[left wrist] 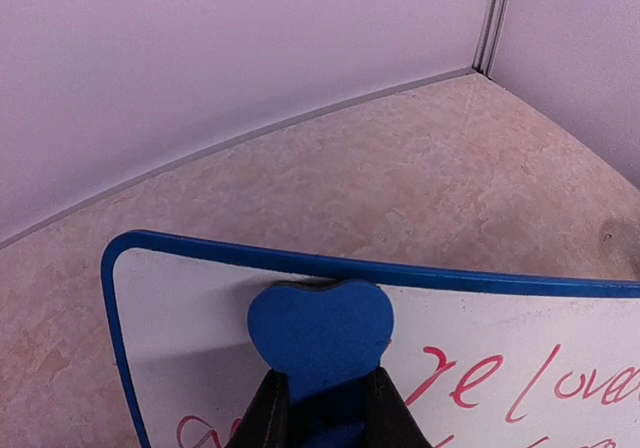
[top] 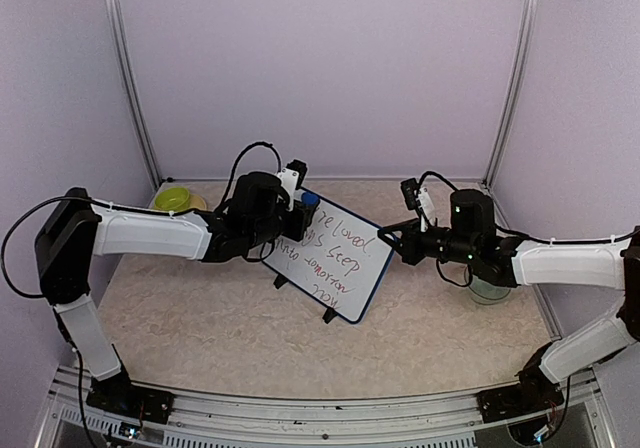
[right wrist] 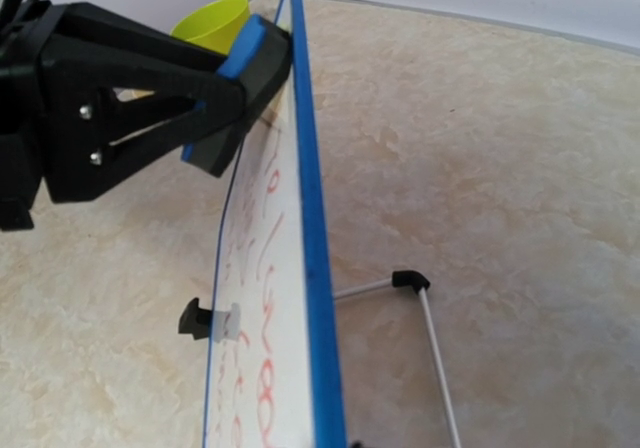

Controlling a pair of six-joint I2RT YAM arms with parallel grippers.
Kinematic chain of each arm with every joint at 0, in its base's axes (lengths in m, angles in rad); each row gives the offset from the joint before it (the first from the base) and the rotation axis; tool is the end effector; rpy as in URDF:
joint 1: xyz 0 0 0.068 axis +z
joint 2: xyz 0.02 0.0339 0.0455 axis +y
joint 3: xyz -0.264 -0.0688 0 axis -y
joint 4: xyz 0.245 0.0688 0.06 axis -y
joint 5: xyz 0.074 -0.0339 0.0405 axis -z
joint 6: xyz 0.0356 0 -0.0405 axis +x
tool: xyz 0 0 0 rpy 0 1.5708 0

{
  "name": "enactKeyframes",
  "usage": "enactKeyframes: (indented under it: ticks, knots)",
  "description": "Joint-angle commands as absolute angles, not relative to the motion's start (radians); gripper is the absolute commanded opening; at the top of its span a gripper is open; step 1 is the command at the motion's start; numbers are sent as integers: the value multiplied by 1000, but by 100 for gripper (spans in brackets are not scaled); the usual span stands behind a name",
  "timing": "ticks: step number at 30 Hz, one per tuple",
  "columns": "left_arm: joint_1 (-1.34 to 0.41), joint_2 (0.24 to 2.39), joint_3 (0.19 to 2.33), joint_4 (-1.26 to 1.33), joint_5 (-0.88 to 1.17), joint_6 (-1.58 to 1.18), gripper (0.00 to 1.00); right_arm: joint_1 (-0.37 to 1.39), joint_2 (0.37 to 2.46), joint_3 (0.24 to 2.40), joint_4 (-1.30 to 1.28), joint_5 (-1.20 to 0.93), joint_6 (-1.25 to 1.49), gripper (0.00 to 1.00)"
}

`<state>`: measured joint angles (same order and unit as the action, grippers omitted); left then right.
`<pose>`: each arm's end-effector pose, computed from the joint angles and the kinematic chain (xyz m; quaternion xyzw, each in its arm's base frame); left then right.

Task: Erase the whiteboard
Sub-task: Erase the center of the whiteboard.

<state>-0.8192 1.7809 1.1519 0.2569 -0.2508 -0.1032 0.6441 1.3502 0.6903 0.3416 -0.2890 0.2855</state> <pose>0.2861 -0.2932 0.2366 0.2210 0.7920 -0.1566 0.5472 0.2300 0.1854 0.2345 -0.2260 0.7739 0.3643 0.4662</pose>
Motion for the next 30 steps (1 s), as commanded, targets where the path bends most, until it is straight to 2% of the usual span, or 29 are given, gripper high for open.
enactKeyframes:
  ticks: [1,12,30]
  knots:
    - [-824,1797,1087,280,-228,-116,18,681,1396,660,172,-413,133,0]
    - [-824,1759,941,308,-245,-149,17,684,1408,666,172,-416,132,0]
    - [-844,1820,1174,265,-206,-108,18,688,1408,666,167,-416,129,0]
